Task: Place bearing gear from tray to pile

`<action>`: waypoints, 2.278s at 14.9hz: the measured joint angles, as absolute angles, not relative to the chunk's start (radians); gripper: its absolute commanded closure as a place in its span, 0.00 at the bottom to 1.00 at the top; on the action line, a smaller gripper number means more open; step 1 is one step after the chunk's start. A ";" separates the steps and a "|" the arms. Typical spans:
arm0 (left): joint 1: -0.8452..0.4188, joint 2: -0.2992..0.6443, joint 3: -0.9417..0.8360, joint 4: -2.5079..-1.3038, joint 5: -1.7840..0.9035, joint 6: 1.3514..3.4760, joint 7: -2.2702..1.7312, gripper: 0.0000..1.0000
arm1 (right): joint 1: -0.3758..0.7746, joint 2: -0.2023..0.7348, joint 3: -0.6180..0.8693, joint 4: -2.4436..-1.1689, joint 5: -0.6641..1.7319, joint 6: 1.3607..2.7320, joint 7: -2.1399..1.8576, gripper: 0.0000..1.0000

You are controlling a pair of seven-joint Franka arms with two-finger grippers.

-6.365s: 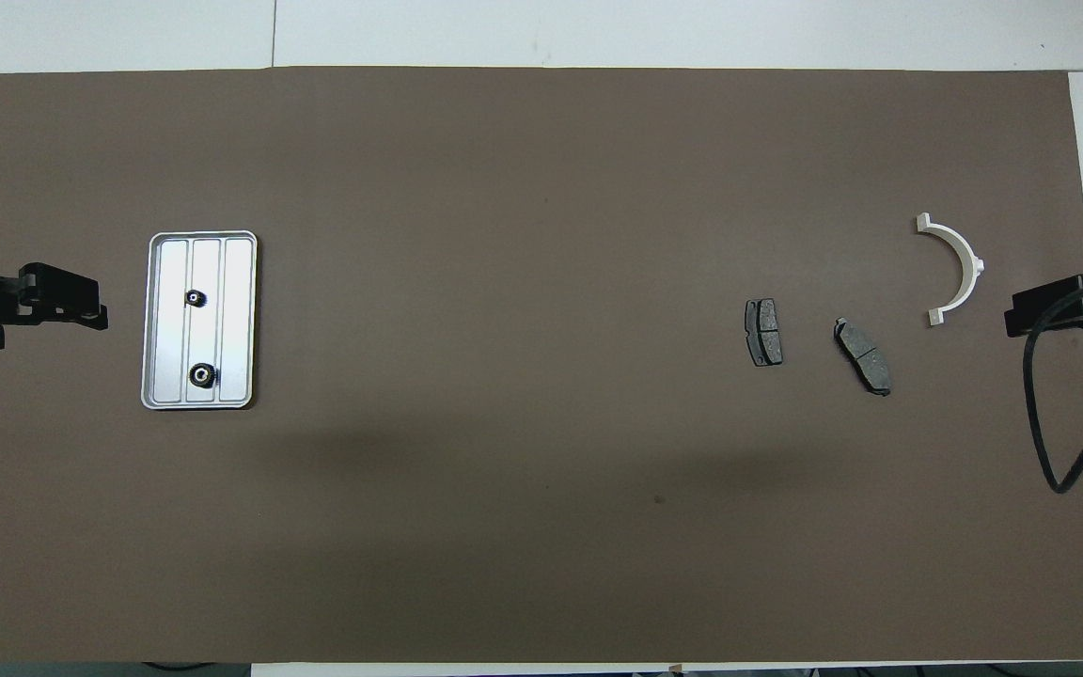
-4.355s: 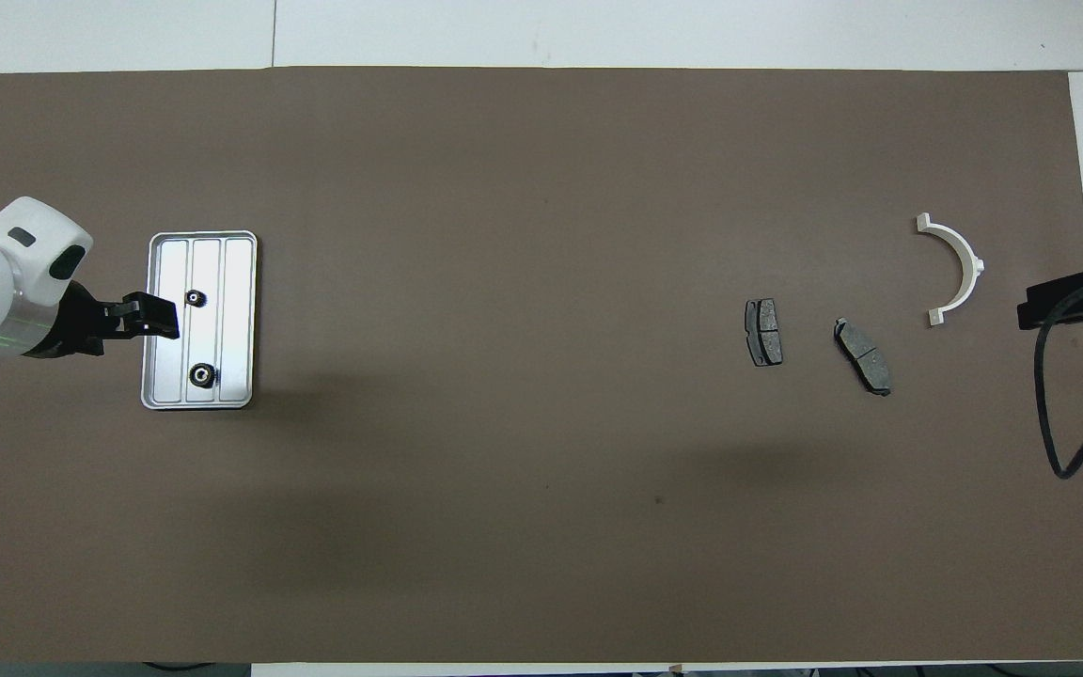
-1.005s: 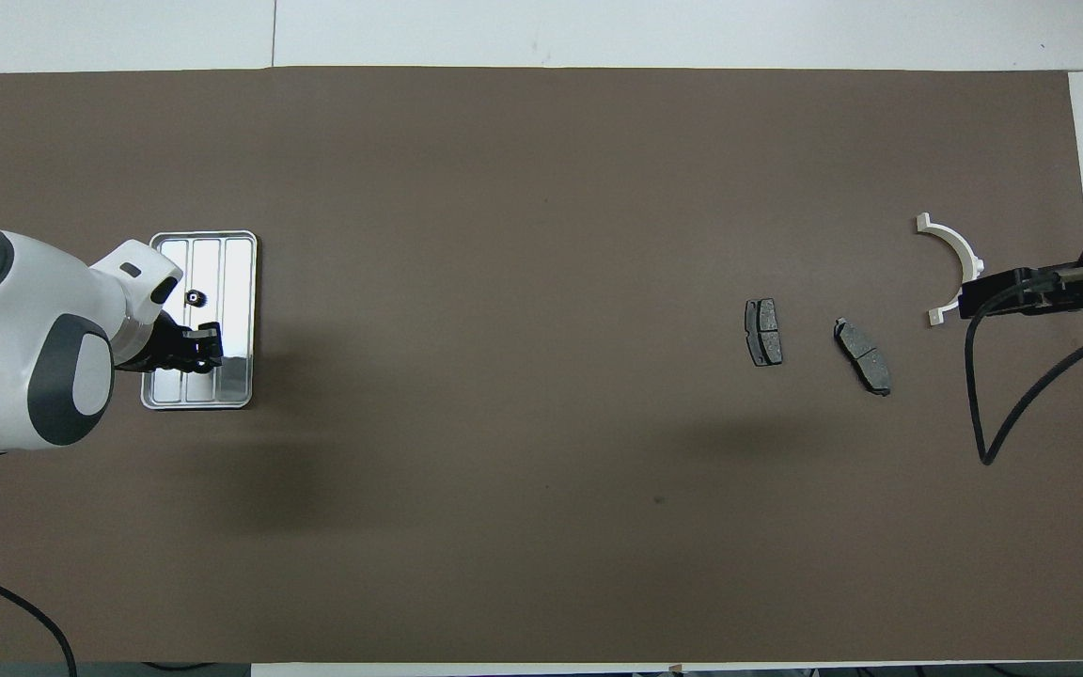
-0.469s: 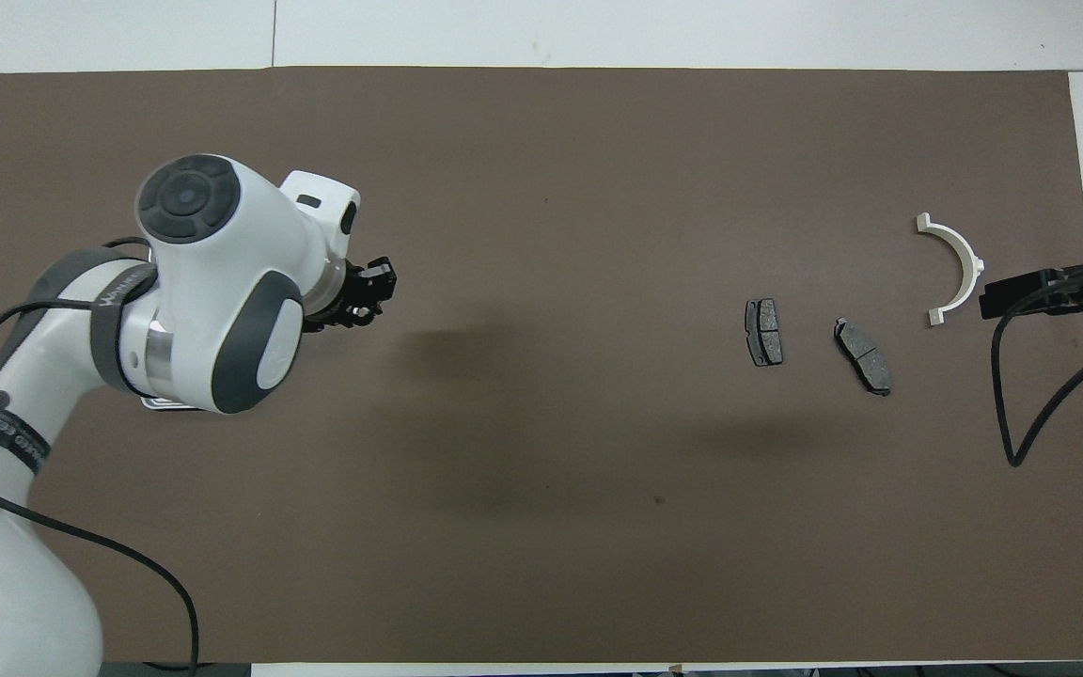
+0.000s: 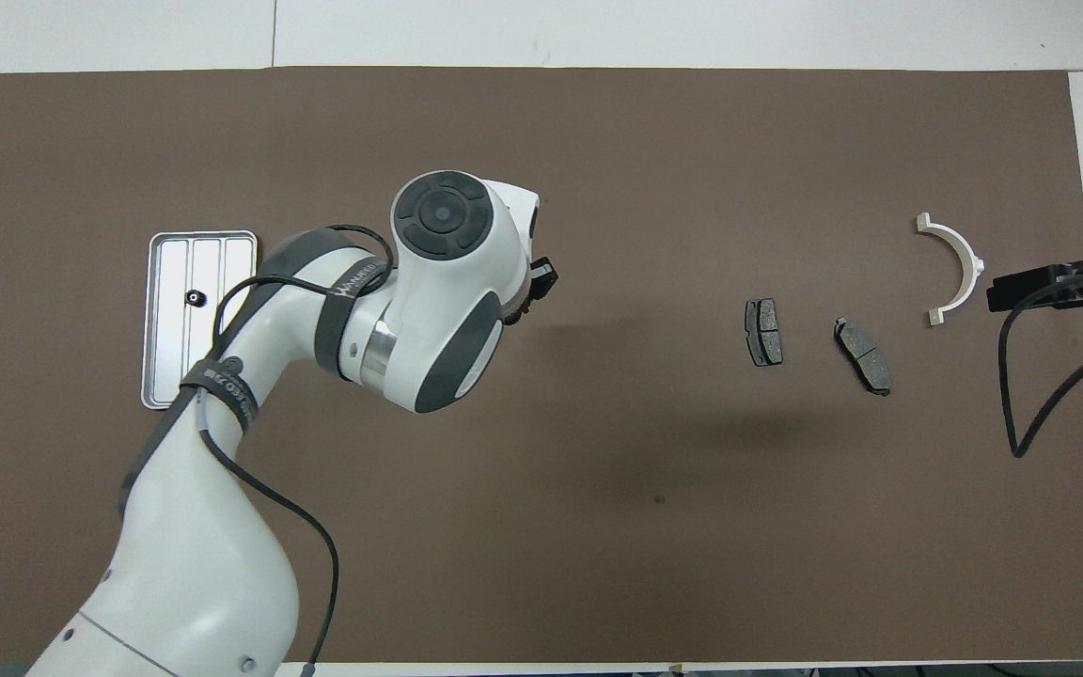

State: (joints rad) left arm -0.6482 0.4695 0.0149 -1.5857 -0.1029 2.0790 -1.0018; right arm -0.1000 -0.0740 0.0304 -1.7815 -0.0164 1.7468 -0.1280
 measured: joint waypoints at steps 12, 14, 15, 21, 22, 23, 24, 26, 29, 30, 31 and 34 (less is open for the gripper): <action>-0.745 0.633 0.030 -1.481 -0.110 2.103 -1.098 0.81 | -0.100 0.013 0.031 -1.833 -0.016 1.905 -0.128 0.00; -0.746 0.635 0.030 -1.486 -0.110 2.104 -1.098 0.77 | -0.098 0.032 0.031 -1.833 -0.016 1.924 -0.128 0.00; -0.746 0.637 0.029 -1.487 -0.110 2.106 -1.098 0.73 | -0.098 0.039 0.032 -1.833 -0.016 1.928 -0.128 0.00; -0.746 0.639 0.031 -1.486 -0.110 2.092 -1.098 0.00 | -0.098 0.052 0.032 -1.834 -0.016 1.952 -0.128 0.00; -0.746 0.639 0.034 -1.484 -0.110 2.074 -1.098 0.00 | -0.098 0.058 0.033 -1.834 -0.016 1.965 -0.128 0.00; -0.745 0.636 0.040 -1.482 -0.110 2.065 -1.098 0.00 | -0.098 0.069 0.033 -1.833 -0.016 1.980 -0.128 0.00; -0.742 0.627 0.054 -1.481 -0.110 2.062 -1.098 0.00 | -0.098 0.084 0.036 -1.830 -0.016 1.994 -0.129 0.01; -0.707 0.582 0.080 -1.485 -0.109 2.022 -1.093 0.00 | -0.096 0.125 0.042 -1.805 -0.016 2.016 -0.128 0.03; -0.594 0.477 0.087 -1.548 -0.108 1.937 -0.970 0.00 | -0.045 0.224 0.046 -1.715 -0.014 2.021 -0.060 0.03; -0.550 0.442 0.088 -1.591 -0.108 1.930 -0.899 0.00 | -0.010 0.259 0.047 -1.681 -0.014 2.021 -0.014 0.03; -0.501 0.408 0.089 -1.640 -0.108 1.930 -0.812 0.00 | 0.030 0.290 0.048 -1.653 -0.014 2.021 0.039 0.03; -0.353 0.331 0.091 -1.758 -0.108 1.932 -0.551 0.00 | 0.184 0.353 0.050 -1.616 -0.015 2.021 0.235 0.03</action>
